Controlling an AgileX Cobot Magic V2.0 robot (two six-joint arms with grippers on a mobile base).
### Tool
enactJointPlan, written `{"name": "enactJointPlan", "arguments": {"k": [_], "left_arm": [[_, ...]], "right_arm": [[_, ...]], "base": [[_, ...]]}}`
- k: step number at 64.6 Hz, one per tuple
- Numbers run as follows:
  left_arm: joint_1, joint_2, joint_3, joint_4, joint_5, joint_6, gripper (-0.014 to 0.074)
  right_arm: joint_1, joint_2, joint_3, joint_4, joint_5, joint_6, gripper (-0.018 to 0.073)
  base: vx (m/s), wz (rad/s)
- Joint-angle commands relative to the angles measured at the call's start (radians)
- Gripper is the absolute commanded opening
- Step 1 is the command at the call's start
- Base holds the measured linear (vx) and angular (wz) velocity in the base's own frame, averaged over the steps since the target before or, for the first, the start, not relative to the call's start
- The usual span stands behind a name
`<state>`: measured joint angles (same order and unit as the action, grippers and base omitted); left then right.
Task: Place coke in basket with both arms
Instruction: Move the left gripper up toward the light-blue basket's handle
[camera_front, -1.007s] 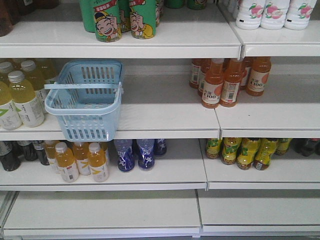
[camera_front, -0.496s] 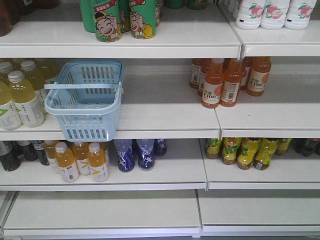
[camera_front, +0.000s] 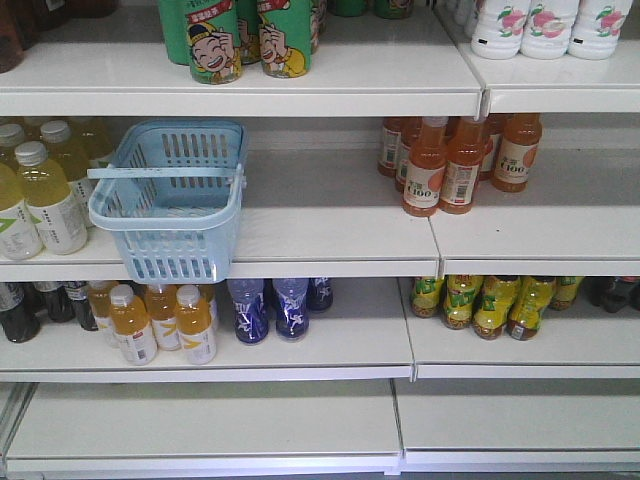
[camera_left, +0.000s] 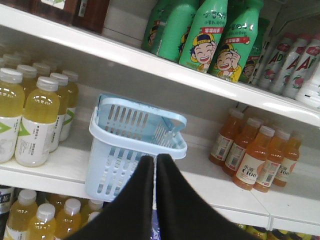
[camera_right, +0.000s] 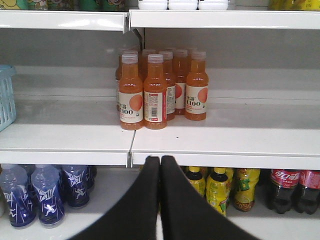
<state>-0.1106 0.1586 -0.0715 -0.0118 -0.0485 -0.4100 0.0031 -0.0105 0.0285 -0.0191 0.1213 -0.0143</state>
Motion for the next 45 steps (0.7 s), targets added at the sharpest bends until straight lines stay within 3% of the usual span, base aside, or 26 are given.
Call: {"name": "enactJointPlan", "arguments": {"k": [1,10,20,29,45], "left_arm": [[-0.003,0.099,-0.12,0.026,-0.061,0.052,-0.0006],[-0.003,0.231,-0.267,0.035,-0.012,0.077,-0.0006],[-0.003,0.371,-0.417,0.068,0.163,0.132,-0.0006],[-0.003,0.457,-0.481,0.044,0.273,0.137,-0.0006],[-0.003,0.49,-0.485,0.032,0.241,0.139,-0.0006]], "right_arm": [[-0.001,-0.013,0.008,-0.004,-0.079,-0.003,-0.001],[-0.001,-0.013,0.008,-0.004,-0.079,-0.003,-0.001],[-0.001,-0.013,0.008,-0.004,-0.079,-0.003,-0.001],[-0.001,-0.013,0.008,-0.004,-0.079,-0.003,-0.001],[-0.001,-0.013,0.008,-0.004,-0.079,-0.003,-0.001]], "base": [[0.0,0.0],[0.0,0.0],[0.0,0.0],[0.0,0.0],[0.0,0.0]]}}
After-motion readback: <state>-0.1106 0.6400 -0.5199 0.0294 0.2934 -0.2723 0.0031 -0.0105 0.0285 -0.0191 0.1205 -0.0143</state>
